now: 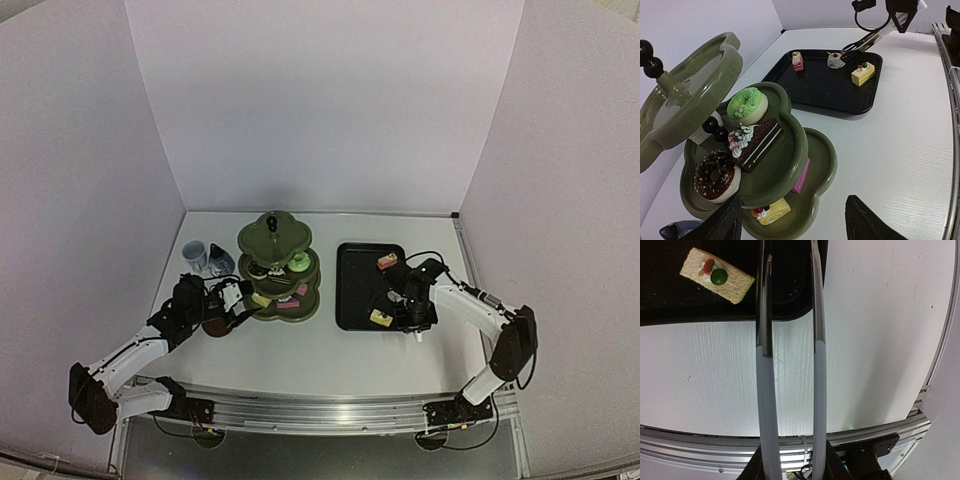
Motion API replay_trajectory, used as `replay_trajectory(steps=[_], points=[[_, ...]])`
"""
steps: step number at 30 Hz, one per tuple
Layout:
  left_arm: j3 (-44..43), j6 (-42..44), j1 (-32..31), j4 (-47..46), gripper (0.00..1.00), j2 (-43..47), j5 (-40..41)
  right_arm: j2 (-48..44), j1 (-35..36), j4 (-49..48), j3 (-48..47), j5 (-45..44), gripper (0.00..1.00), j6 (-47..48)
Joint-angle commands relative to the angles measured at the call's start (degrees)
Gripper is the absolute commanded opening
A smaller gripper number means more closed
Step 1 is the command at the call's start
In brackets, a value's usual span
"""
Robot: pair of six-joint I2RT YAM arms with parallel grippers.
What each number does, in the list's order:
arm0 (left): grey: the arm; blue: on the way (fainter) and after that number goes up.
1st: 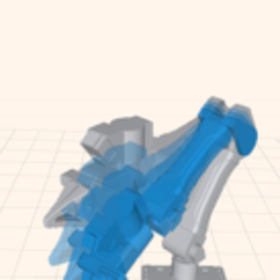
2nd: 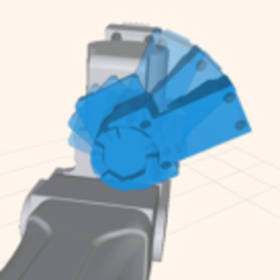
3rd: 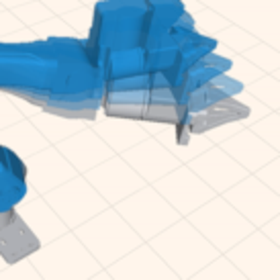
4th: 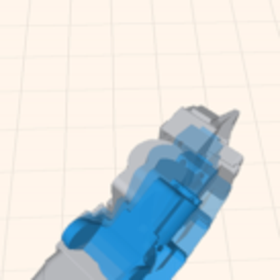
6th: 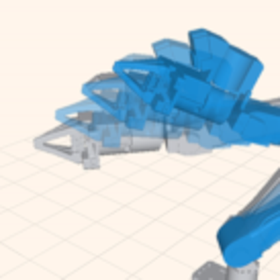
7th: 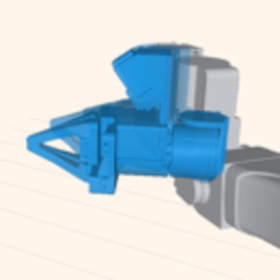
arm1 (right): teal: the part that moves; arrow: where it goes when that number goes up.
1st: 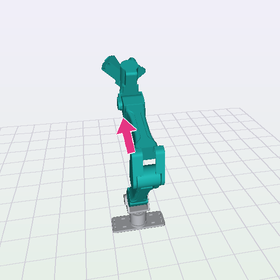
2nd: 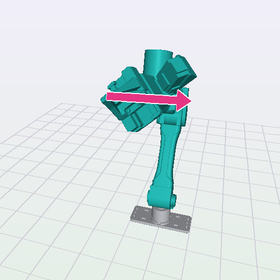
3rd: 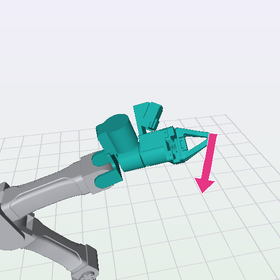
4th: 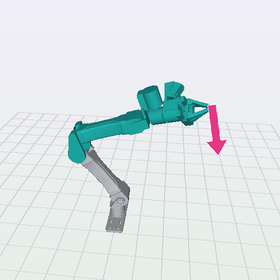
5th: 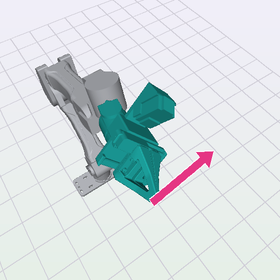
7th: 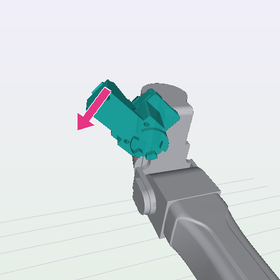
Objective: Serve the afternoon tea
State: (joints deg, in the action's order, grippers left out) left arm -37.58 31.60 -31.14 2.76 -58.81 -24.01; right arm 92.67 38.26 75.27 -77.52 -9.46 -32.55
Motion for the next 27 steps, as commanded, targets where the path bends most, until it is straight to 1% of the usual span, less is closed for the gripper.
replay_trajectory(steps=[1, 13, 27], points=[[0.1, 0.7, 0.0, -2.5, 0.7, -0.5, 0.1, 0.7, -0.1, -1.8, -2.3, -1.9, 0.28, 1.0], [0.4, 2.0, 0.0, -2.5, 0.7, -0.3, 0.4, 2.3, -0.1, -4.6, -3.8, -4.7, 0.31, 2.7], [0.9, 3.1, 0.0, -2.6, 0.7, -0.4, 0.5, 6.7, -0.3, -7.1, -6.3, -7.3, 0.32, 3.8]])
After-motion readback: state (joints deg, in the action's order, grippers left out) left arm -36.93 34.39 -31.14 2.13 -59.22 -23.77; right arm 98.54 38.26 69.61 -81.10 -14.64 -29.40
